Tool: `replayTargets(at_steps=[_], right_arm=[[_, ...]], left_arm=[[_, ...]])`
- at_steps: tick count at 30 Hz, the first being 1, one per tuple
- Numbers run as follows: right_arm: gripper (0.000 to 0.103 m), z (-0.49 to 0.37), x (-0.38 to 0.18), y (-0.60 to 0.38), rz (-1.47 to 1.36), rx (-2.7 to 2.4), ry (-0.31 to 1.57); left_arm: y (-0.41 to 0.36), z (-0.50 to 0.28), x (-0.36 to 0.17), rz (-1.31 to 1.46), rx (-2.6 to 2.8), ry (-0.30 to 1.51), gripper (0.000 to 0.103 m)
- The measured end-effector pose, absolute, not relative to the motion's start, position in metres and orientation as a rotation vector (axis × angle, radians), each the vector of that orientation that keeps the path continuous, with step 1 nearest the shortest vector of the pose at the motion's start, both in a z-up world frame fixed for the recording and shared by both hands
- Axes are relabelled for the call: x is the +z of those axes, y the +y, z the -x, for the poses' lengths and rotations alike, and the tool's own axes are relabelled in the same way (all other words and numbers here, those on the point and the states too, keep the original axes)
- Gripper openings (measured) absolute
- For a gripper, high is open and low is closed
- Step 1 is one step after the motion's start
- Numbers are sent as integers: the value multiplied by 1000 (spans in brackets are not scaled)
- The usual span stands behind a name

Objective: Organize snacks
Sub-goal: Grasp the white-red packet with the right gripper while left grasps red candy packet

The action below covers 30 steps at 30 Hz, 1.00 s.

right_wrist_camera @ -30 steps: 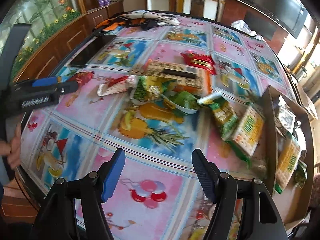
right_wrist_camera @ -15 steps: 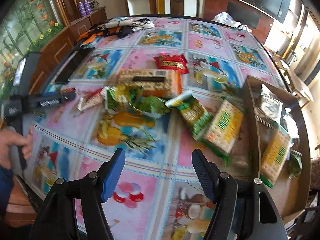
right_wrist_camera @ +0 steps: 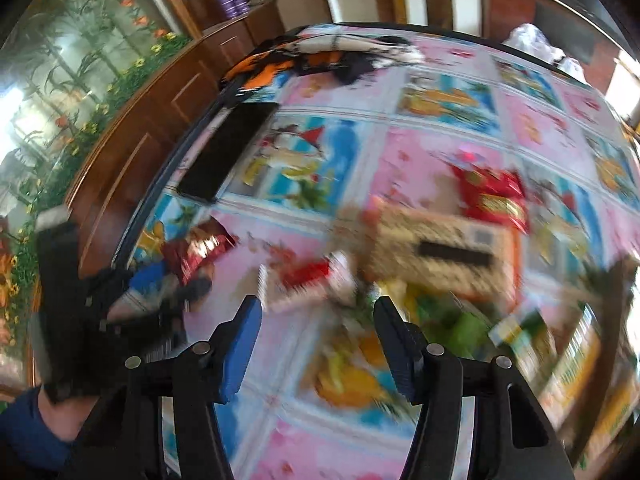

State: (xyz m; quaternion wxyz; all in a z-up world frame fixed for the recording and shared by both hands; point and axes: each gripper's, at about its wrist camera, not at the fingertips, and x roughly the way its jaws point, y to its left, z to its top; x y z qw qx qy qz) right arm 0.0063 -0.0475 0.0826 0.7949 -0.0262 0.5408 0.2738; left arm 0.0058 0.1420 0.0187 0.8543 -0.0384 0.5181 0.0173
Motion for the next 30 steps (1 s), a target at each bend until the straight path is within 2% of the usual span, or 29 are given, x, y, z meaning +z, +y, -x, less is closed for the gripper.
replayTargets(at_steps=[9, 12, 17, 19, 20, 26, 30], right_arm=[[63, -54, 38, -7, 104, 681, 1255], [63, -48, 41, -12, 96, 684, 1266], [63, -18, 45, -23, 142, 708, 1302], [63, -3, 44, -27, 154, 736, 1314], [63, 3, 44, -26, 160, 744, 1316], [63, 5, 51, -30, 218, 669, 1239], [63, -4, 48, -22, 273, 650, 1202]], left_arm=[[153, -5, 35, 94, 35, 1048, 52], [157, -11, 38, 89, 29, 1039, 53], [159, -19, 42, 65, -1, 1034, 59], [157, -25, 41, 45, -25, 1043, 69], [155, -29, 38, 18, -32, 1055, 69], [148, -42, 24, -50, -33, 1094, 69], [147, -44, 16, -67, -21, 1094, 51]])
